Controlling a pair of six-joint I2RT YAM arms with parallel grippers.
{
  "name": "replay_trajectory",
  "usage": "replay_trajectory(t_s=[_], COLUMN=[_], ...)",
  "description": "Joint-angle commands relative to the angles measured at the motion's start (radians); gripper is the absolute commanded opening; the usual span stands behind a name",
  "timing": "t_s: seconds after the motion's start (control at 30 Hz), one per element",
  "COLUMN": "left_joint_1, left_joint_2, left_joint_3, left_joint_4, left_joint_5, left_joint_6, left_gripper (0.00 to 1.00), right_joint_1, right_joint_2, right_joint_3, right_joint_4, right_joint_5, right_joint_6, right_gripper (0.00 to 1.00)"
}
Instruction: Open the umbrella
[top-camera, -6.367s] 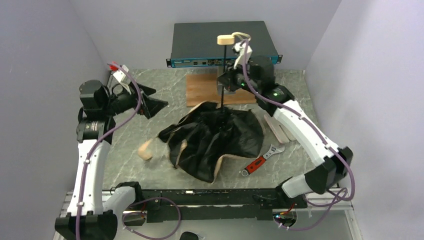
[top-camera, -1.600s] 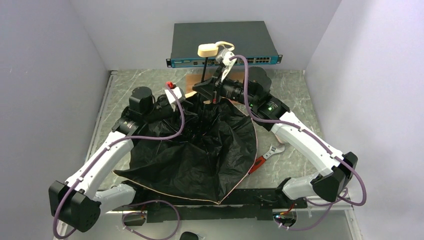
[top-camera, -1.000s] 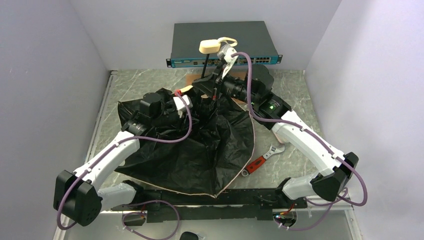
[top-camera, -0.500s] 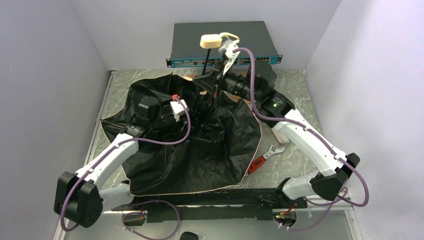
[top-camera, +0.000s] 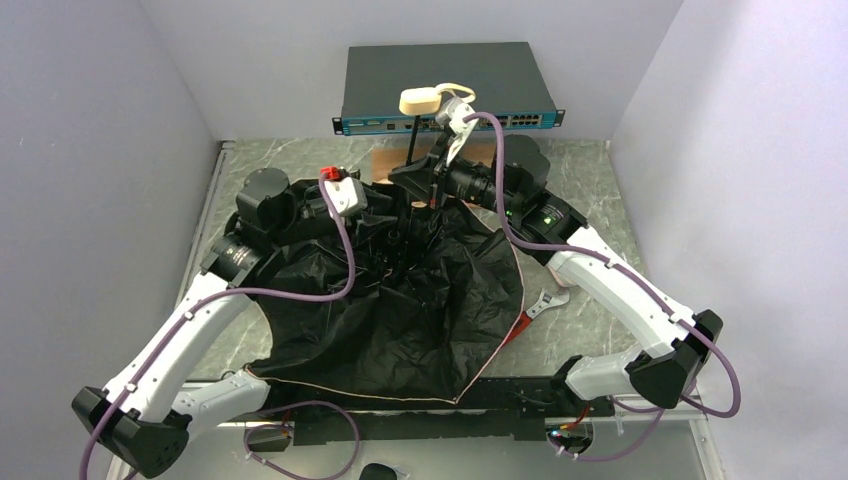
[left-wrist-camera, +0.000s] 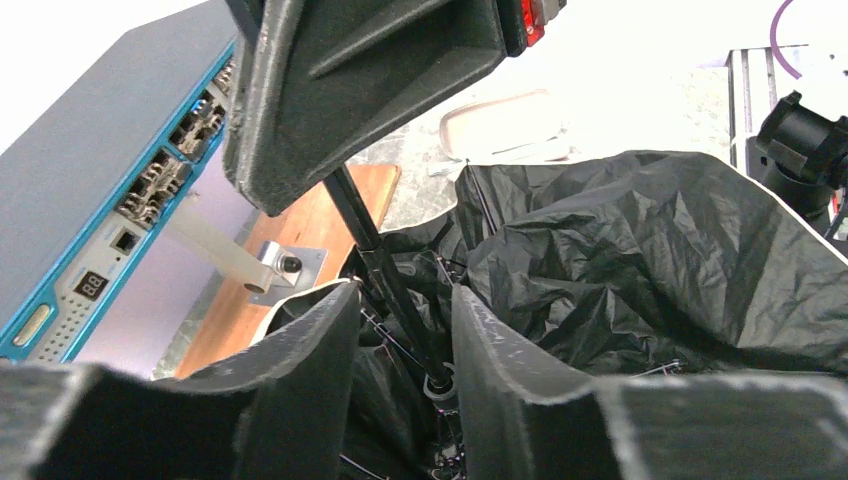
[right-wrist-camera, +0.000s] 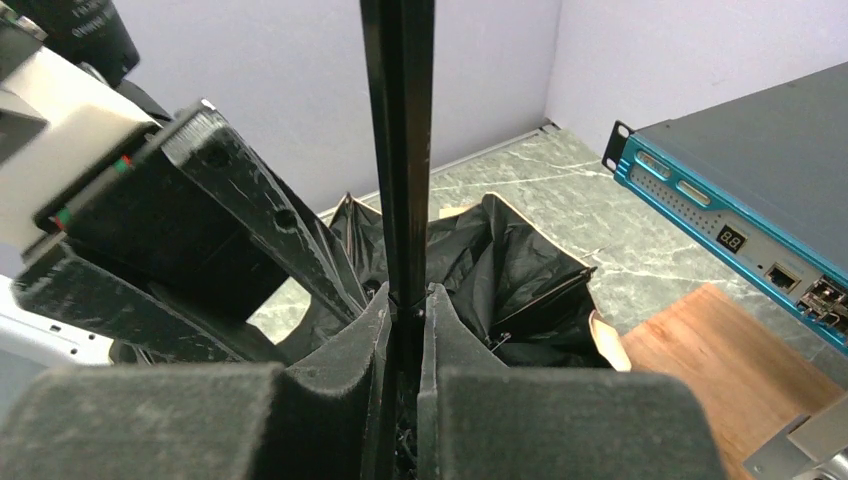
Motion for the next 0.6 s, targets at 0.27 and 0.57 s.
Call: replay_trajectory(t_s=[0.27, 0.57], left_joint_1=[-0.011, 0.043], left_joint_2=[0.079, 0.198], left_joint_3=[-0.070, -0.150], left_joint_4=[0.005, -0.021], left_joint_5=[-0.011, -0.094], left_joint_6=[0.042, 0.038], left_gripper=[0.41, 0.26], right_joint_1=[0.000, -0.001], right_joint_2=[-0.020, -0.003], right_joint_3=[0.056, 0.137], right_joint_4=[0.133, 0.112], right_joint_5=[-0.020, -0.022], right_joint_6=[0.037, 0.044], right_gripper=[0.00, 0.00])
